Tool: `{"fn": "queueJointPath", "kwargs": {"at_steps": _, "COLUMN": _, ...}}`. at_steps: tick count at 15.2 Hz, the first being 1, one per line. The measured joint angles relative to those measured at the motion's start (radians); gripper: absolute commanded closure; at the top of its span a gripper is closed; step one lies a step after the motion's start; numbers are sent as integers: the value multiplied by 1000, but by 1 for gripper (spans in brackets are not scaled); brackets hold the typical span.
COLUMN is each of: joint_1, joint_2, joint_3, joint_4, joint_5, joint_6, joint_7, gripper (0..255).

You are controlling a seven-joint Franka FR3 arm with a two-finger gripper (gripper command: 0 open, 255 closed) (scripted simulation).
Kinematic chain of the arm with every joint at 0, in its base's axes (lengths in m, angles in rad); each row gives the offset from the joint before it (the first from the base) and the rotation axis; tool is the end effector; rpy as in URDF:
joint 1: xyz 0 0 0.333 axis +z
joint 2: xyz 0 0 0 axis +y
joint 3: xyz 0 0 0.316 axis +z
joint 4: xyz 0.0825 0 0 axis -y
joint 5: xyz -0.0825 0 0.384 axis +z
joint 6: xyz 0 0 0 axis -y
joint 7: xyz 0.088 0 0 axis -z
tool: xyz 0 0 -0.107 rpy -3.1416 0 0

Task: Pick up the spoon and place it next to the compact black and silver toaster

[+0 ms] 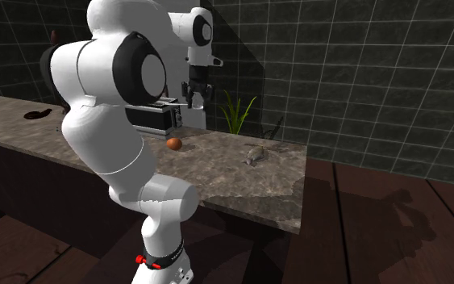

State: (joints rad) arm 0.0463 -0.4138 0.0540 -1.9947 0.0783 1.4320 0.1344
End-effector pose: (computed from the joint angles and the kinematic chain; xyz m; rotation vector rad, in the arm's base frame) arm 0.4013 0.0540 0.6151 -3.0928 0.0545 0.2401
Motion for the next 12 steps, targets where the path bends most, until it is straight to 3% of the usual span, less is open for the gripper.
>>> {"fn": "queueJointPath", "kwargs": {"at_steps": 12, "joint_1": 100, "joint_2": 83, "joint_3": 211, "joint_4": 82, "joint_5": 105, "joint_6": 34, "joint_7": 300, "gripper": 255}}
